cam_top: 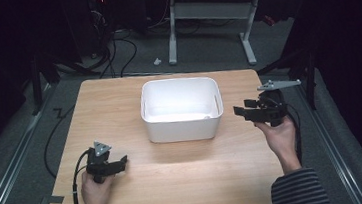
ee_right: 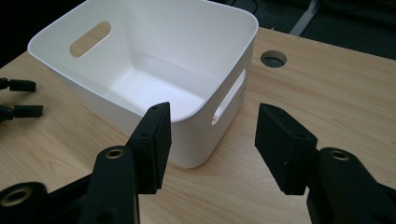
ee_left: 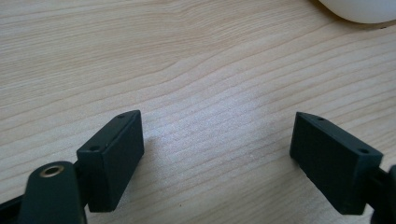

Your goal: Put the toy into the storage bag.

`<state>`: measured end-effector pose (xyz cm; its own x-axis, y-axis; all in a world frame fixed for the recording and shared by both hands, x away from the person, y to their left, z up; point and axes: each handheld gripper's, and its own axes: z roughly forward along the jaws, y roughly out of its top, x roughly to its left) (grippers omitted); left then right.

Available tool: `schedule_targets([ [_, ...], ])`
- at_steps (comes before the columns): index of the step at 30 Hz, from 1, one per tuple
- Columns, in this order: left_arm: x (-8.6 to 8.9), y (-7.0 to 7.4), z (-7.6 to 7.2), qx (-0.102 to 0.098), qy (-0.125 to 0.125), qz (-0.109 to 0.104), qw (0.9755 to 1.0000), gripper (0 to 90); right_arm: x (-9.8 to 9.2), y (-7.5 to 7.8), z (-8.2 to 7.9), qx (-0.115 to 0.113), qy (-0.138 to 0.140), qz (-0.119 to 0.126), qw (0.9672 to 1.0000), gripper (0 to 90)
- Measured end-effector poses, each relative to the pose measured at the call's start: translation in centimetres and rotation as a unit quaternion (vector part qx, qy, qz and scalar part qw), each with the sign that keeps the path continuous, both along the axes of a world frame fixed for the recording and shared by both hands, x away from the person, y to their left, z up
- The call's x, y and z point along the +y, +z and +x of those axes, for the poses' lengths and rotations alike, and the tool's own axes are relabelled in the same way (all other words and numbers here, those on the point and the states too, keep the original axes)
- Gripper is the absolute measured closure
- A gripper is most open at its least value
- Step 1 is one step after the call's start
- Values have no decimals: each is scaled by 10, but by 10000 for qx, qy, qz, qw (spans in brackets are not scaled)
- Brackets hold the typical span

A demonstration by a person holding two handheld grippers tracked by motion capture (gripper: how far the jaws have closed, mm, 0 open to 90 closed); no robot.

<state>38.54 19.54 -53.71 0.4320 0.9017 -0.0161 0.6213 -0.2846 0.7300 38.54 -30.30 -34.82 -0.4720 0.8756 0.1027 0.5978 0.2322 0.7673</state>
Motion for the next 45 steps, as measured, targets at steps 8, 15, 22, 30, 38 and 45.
schedule_targets([
  [8,0,0,0,-1,-9,2,10000,179,-11,-3,-16,-57,-177,-307,9994,460],
  [15,0,0,0,-1,-6,-1,10000,180,-15,-5,-29,-157,-110,-207,9996,462],
  [22,0,0,0,-2,-6,-1,10000,180,-20,-22,-38,-55,-214,-272,9994,456],
  [30,0,0,0,-2,-5,-2,10000,180,-24,-36,-51,-88,-234,-223,9994,455],
  [38,0,0,0,-2,-6,0,10000,180,-29,-60,-56,27,-313,-41,9995,453],
  [45,0,0,0,-1,-7,0,10000,180,-27,-78,-56,93,-319,-23,9994,453],
])
